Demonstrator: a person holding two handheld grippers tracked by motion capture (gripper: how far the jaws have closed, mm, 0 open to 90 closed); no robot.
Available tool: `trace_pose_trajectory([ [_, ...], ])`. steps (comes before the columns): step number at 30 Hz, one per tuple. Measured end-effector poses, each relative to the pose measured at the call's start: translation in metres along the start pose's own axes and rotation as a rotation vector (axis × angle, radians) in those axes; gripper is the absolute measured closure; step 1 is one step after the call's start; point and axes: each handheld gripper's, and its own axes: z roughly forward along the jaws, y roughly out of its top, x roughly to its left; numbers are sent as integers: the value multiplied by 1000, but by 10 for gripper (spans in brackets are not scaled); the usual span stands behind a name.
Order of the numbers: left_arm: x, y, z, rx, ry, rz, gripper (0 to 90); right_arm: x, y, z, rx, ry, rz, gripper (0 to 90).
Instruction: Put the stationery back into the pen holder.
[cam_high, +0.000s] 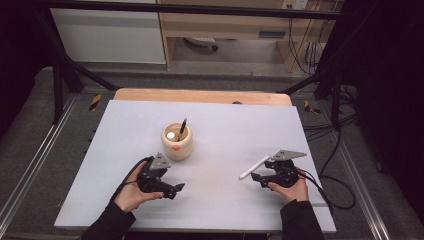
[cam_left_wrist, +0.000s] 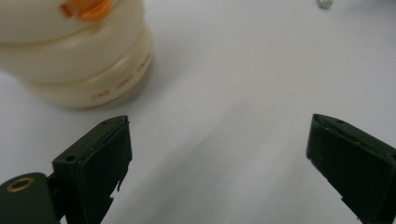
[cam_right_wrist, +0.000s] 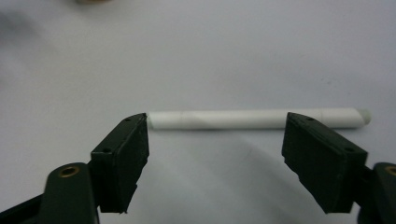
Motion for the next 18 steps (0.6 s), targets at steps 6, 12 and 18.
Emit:
trace_pose_trajectory([
  [6,-18,31,21,20,-19,51,69,5,-11,-7,23,8,-8,74],
  [12,-33,65,49,34,-29,88,68,6,-21,-10,42,-11,0,24],
  [18,-48,96,72,45,-33,117,67,9,-24,-13,45,-9,-4,11],
])
